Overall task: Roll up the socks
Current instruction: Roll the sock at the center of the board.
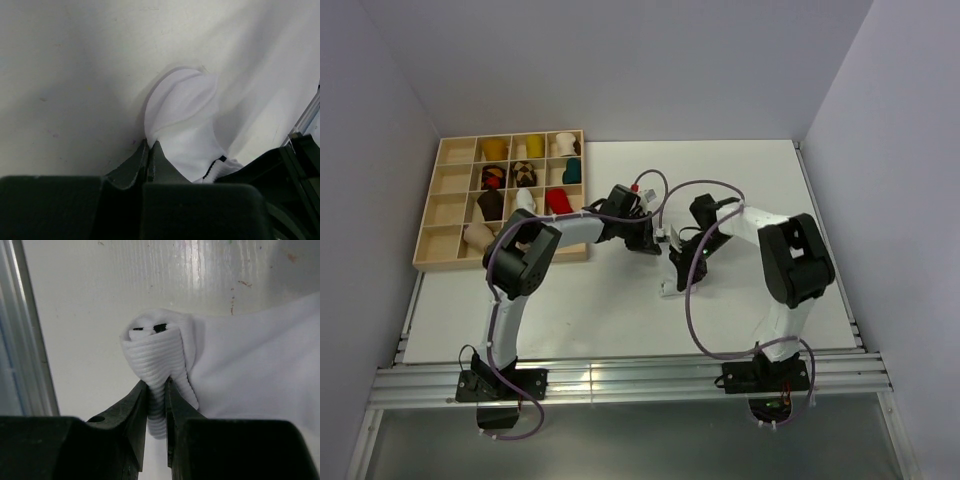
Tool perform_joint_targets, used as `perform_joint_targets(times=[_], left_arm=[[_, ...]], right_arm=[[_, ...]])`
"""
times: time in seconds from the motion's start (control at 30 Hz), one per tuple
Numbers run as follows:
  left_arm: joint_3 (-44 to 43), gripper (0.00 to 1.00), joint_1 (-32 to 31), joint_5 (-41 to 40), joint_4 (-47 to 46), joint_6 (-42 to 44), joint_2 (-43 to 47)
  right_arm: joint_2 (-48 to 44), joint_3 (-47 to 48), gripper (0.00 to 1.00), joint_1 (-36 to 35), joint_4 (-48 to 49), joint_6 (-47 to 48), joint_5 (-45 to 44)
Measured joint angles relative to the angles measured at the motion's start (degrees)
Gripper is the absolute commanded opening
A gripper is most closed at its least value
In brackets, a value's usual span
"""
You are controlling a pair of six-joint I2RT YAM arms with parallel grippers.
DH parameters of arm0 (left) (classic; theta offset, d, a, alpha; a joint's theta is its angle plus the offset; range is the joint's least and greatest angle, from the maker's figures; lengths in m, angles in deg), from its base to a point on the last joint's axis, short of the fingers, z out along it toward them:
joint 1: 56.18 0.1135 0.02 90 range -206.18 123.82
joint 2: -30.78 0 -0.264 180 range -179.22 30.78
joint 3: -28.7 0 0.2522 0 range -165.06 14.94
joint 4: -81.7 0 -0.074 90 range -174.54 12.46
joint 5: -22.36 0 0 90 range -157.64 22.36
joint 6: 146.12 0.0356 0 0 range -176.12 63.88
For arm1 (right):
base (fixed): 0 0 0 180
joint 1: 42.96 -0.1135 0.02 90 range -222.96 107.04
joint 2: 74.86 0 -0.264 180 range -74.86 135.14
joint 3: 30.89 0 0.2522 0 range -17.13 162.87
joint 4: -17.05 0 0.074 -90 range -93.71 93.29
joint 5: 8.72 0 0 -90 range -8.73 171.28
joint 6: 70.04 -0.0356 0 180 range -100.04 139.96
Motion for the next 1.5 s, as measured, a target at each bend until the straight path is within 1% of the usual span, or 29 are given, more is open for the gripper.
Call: perform_joint_targets(times=[0.2, 0.37, 0.4, 0.47, 0.5, 0.57, 0.67, 0.8, 0.87, 0.9, 1.0, 1.07, 1.2, 1.37, 1.5], left_arm=[[4.1, 0.00, 0.1, -2.1, -3.6, -1.4, 2.3], [6.9, 0.02, 0.3, -2.0, -7.5, -2.8, 3.1], [7.5, 0.06, 0.3, -2.2, -8.3, -2.8, 3.4], [9.2, 0.08, 0.3, -2.7, -9.8, -3.2, 4.2], [10.4, 0.11, 0.3, -3.2, -10.6, -3.5, 4.9], [13.2, 0.13, 0.2, -4.2, -11.8, -4.1, 6.8], [17.2, 0.16, 0.3, -7.2, -13.5, -5.1, 9.7], [23.6, 0.31, 0.2, -11.9, -16.3, -5.1, 14.8], [26.0, 0.35, -0.3, -13.9, -17.6, -4.3, 17.3], [26.9, 0.40, -1.0, -14.9, -18.0, -3.4, 18.6], [28.1, 0.45, -3.9, -15.8, -19.5, 0.2, 21.1], [28.0, 0.46, -6.6, -15.7, -20.9, 3.1, 22.0], [27.2, 0.46, -10.6, -11.6, -21.4, 8.3, 21.9], [25.7, 0.44, -10.8, -6.5, -21.4, 12.2, 20.5], [24.0, 0.43, -10.6, -4.8, -20.5, 14.3, 18.8]], right_arm=[[11.3, 11.7, 0.16, 2.5, -12.2, -0.5, 2.8], [16.0, 16.5, 0.16, 2.6, -17.1, -4.1, 2.5], [16.8, 17.1, 0.16, 2.6, -17.7, -5.0, 2.5], [17.9, 17.9, 0.16, 2.7, -18.5, -6.5, 2.6], [18.3, 18.2, 0.16, 2.8, -18.7, -7.3, 2.7], [18.8, 18.6, 0.16, 2.8, -19.1, -8.4, 2.9], [19.3, 18.9, 0.16, 2.9, -19.8, -10.0, 2.6], [20.9, 20.2, 0.16, 2.9, -21.8, -11.5, 2.2], [21.4, 20.8, 0.17, 2.9, -22.4, -12.0, 2.0], [21.5, 21.0, 0.17, 2.9, -22.6, -12.1, 2.0], [22.2, 22.0, 0.17, 2.8, -23.6, -12.2, 1.7], [22.7, 22.4, 0.17, 2.8, -24.0, -12.4, 1.7], [22.9, 22.7, 0.17, 2.8, -24.3, -13.0, 1.6], [22.9, 22.7, 0.17, 2.8, -24.2, -13.3, 1.5], [22.9, 22.7, 0.17, 2.8, -24.2, -13.4, 1.5]])
